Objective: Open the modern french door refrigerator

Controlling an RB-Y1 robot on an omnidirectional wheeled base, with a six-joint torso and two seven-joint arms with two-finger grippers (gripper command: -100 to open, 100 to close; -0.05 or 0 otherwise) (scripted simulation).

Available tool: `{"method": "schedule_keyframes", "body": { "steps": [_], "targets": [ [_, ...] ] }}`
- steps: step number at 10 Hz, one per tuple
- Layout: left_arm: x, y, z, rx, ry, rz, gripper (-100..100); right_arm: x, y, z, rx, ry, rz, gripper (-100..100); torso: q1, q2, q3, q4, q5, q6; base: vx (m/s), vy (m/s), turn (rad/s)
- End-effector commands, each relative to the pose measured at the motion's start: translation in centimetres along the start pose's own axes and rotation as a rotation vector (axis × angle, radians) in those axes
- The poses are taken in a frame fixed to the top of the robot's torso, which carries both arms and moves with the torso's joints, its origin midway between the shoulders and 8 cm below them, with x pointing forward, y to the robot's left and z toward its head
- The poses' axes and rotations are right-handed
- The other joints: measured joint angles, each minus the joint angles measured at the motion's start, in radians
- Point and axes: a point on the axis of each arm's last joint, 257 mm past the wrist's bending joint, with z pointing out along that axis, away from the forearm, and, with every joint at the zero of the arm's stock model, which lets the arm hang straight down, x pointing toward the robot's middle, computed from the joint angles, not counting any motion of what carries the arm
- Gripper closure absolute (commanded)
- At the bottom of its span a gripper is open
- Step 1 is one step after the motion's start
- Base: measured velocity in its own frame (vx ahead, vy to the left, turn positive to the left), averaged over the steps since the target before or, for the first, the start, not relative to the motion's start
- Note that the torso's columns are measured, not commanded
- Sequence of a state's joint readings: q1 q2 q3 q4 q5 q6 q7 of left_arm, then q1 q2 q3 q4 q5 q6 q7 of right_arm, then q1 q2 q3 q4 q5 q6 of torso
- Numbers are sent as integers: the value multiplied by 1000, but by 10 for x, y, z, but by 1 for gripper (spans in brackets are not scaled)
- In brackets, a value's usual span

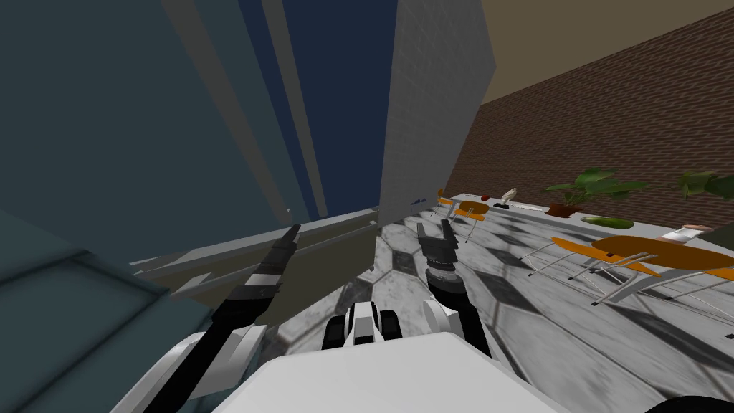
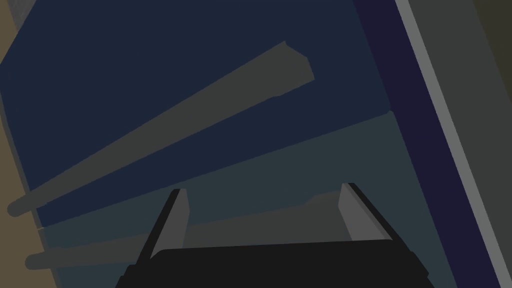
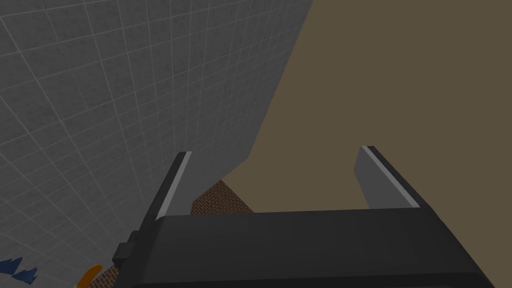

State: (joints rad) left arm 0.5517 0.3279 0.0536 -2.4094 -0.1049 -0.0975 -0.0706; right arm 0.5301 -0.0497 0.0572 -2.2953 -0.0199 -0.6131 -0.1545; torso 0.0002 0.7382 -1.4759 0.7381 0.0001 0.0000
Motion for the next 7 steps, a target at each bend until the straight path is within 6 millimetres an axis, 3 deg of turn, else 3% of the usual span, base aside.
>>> {"method": "schedule_keyframes", "body": {
  "steps": [1,7],
  "targets": [
    [-1,6,0,-32,29,48,-100,0,0,0,0,0,0,0,0,0,0,0,0,0,35,-5,-69],
    [-2,20,0,-94,101,170,-100,0,0,0,0,0,0,0,0,0,0,0,0,0,32,-8,-60]
  ]
}}
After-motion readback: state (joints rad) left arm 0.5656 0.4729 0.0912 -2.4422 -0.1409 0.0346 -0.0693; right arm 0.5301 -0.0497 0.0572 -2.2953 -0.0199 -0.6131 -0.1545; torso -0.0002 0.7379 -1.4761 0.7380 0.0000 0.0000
